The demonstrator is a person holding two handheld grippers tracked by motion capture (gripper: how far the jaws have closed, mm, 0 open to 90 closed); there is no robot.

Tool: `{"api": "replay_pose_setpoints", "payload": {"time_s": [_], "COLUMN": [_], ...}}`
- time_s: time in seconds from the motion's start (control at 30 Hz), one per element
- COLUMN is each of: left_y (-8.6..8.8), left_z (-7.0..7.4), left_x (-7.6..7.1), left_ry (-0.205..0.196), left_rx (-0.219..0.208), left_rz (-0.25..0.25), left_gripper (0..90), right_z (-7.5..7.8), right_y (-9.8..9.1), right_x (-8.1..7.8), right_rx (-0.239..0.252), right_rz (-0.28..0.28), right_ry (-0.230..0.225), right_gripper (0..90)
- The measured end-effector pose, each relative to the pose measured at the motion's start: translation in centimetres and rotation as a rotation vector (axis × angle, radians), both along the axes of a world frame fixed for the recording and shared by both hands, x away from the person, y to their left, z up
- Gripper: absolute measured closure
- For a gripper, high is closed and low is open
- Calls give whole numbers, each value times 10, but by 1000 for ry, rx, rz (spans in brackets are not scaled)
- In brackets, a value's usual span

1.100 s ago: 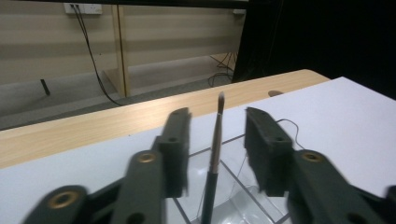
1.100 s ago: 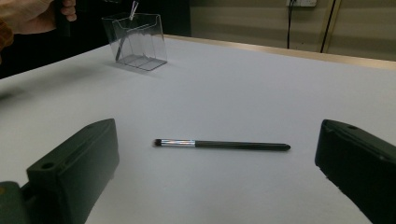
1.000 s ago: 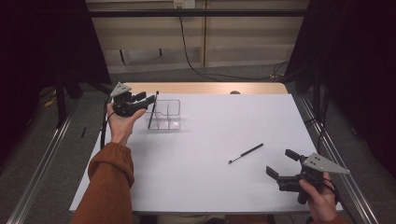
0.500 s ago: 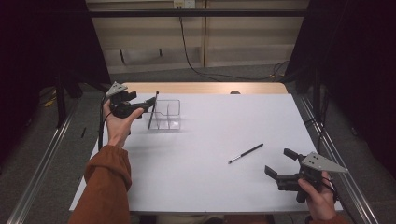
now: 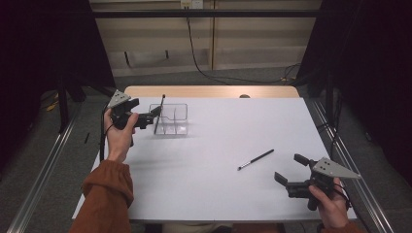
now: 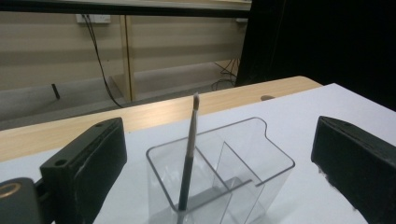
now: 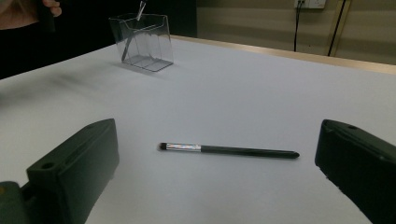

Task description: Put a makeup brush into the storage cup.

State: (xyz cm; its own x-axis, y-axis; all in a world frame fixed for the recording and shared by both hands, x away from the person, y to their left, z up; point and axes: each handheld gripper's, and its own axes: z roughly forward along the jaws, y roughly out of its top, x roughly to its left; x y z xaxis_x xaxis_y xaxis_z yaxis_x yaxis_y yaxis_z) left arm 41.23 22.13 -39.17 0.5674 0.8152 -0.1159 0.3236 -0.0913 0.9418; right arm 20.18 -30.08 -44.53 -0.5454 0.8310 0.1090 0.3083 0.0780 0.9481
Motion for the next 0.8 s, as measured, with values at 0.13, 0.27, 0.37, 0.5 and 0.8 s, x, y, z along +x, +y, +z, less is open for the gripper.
{"api": "replay_pose_setpoints", "payload": {"time_s": [0.13, 0.27, 0.37, 0.5, 0.8], "left_y": [0, 3, 3, 3, 7], "left_z": [-5, -9, -10, -6, -12], "left_x": [-8, -18, -26, -37, -57], "left_ry": [-1, 10, 12, -15, -35], "left_rx": [29, 5, 10, 18, 44], "left_rz": [-4, -24, -39, -53, -31], "left_gripper": [31, 34, 35, 36, 35], "right_z": [0, 0, 0, 0, 0], "right_y": [0, 0, 0, 0, 0], "right_x": [-1, -1, -1, 0, 0], "right_rx": [-1, 0, 1, -1, -1], "right_rz": [2, 2, 0, 1, 1], "right_ry": [-1, -3, -1, -1, 0], "right_gripper": [0, 0, 0, 0, 0]}}
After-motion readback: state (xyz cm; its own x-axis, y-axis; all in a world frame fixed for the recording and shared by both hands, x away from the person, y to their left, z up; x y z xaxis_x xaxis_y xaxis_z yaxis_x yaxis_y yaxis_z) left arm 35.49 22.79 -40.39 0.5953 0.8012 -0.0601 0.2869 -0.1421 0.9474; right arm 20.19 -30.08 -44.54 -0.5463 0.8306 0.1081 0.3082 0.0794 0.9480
